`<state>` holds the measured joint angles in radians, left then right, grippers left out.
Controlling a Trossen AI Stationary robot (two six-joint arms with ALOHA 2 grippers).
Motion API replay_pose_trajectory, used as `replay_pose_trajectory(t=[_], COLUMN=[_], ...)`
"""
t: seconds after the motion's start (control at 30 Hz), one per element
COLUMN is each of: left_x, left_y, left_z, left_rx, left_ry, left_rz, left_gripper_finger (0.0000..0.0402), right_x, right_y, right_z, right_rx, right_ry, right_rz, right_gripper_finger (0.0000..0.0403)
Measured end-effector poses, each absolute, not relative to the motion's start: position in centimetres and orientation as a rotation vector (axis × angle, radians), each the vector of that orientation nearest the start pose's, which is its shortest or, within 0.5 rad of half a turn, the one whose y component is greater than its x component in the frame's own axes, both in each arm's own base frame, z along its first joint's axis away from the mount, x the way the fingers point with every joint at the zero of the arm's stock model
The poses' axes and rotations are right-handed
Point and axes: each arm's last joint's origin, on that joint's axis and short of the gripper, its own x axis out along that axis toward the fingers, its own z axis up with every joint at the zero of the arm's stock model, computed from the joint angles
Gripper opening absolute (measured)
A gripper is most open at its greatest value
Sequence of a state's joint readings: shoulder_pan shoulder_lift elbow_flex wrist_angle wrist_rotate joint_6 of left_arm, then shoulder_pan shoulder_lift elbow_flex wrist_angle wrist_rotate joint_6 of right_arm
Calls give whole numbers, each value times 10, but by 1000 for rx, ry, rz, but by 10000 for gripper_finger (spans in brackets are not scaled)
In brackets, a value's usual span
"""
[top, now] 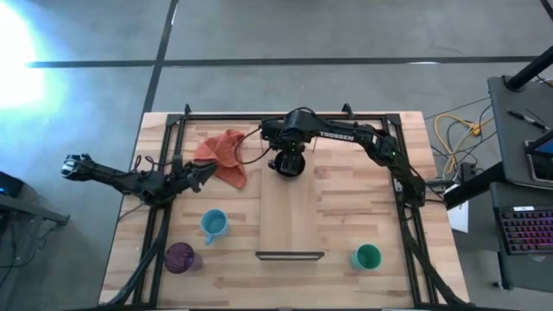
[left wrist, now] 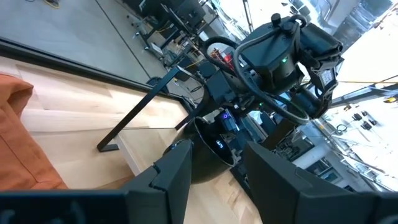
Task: Stack small to large cups/mugs on shelf
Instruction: Put the black mug on the shelf
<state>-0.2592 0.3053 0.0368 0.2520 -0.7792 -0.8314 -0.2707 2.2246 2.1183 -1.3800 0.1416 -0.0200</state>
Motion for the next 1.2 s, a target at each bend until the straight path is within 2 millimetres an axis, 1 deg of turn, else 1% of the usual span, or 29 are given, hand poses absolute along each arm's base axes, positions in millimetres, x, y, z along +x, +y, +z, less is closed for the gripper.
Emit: replay_pose_trajectory(t=[0.07, 0.27, 0.4, 0.47, 0.6, 0.73, 0.83, 0.97, 1.2], left_x=[110, 110, 110, 110, 110, 110, 110, 110, 110], left_y=[-8, -8, -8, -8, -8, -8, -8, -8, -8], left_z=[174, 174, 174, 174, 174, 174, 174, 174, 174], left_rx=[-804, -803, -803, -803, -803, -804, -805, -804, -804], left_ry=[-202, -202, -203, -203, -201, -202, -202, -201, -201], left_rz=[495, 496, 499, 498, 495, 494, 494, 494, 494], left_gripper_finger=[134, 135, 135, 135, 135, 135, 135, 135, 135], right_x=[420, 411, 409, 410, 412, 413, 412, 408, 410], right_y=[-121, -119, -119, -120, -120, -120, -119, -117, -117], right_z=[256, 280, 283, 281, 269, 253, 243, 236, 233], right_rx=[79, 94, 95, 93, 88, 101, 100, 105, 104], right_ry=[1481, 1415, 1405, 1404, 1406, 1416, 1429, 1454, 1438], right_rz=[-322, -363, -370, -369, -355, -307, -304, -302, -215], right_gripper_finger=[143, 143, 143, 144, 143, 142, 143, 142, 136])
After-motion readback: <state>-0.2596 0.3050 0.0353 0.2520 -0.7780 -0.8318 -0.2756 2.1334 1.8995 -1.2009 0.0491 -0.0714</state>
